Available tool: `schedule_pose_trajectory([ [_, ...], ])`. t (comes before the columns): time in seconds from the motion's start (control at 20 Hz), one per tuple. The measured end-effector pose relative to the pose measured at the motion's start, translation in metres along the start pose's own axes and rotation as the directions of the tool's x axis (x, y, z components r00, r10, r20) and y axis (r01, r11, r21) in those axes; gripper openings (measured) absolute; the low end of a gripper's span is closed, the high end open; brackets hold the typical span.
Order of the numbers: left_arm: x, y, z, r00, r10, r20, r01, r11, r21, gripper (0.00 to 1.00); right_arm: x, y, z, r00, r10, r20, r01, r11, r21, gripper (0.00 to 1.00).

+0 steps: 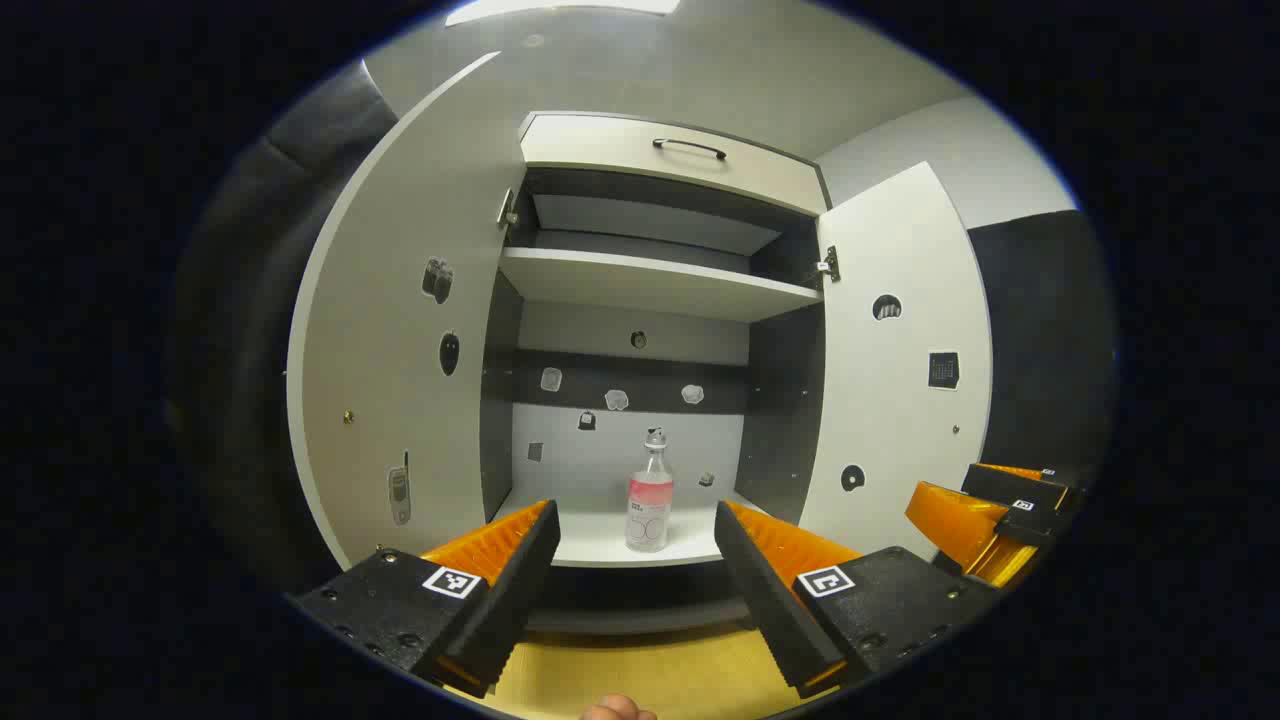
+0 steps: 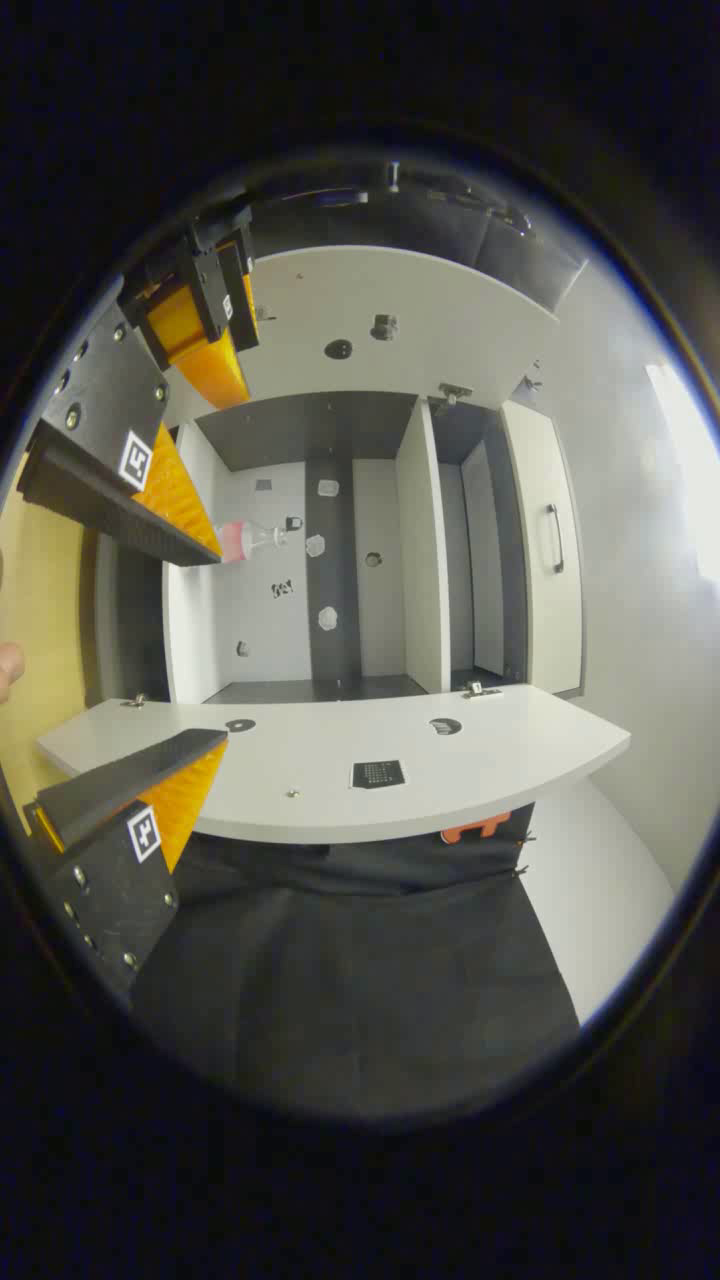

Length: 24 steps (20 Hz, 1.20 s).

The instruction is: Grasp the bottle in the cabinet with the left hand and place it on the coaster, then close the right door with the right hand and the left door with the left hand.

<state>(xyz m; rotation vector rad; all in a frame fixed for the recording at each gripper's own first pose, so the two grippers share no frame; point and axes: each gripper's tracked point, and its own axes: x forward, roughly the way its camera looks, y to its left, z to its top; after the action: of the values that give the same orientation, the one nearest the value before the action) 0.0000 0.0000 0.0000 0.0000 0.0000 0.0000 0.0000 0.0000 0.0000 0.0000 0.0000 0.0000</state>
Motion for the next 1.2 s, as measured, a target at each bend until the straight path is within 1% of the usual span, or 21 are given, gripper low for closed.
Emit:
schedule_pose_trajectory([
  [0.55, 0.011, -0.002, -0.019, 0.998, 0.039, -0.055, -0.040, 0.999, -0.015, 0.99, 0.006, 0.000, 0.000, 1.000, 0.004, -0.016, -0.004, 1.000, -0.009, 0.98],
  [0.9, 0.025, -0.012, -0.022, 0.998, 0.031, -0.060, -0.031, 0.999, -0.009, 0.99, 0.008, 0.003, 0.002, 1.000, 0.001, -0.008, -0.001, 1.000, -0.017, 0.99],
  [1.05, 0.039, -0.016, -0.021, 0.998, 0.027, -0.049, -0.027, 1.000, 0.006, 0.99, 0.007, 0.003, 0.002, 1.000, -0.002, -0.005, 0.002, 1.000, -0.021, 0.99],
  [1.2, 0.068, -0.019, -0.018, 0.999, 0.024, -0.036, -0.023, 1.000, 0.015, 0.99, 0.007, 0.001, 0.004, 1.000, -0.020, 0.001, 0.020, 1.000, -0.021, 0.99],
])
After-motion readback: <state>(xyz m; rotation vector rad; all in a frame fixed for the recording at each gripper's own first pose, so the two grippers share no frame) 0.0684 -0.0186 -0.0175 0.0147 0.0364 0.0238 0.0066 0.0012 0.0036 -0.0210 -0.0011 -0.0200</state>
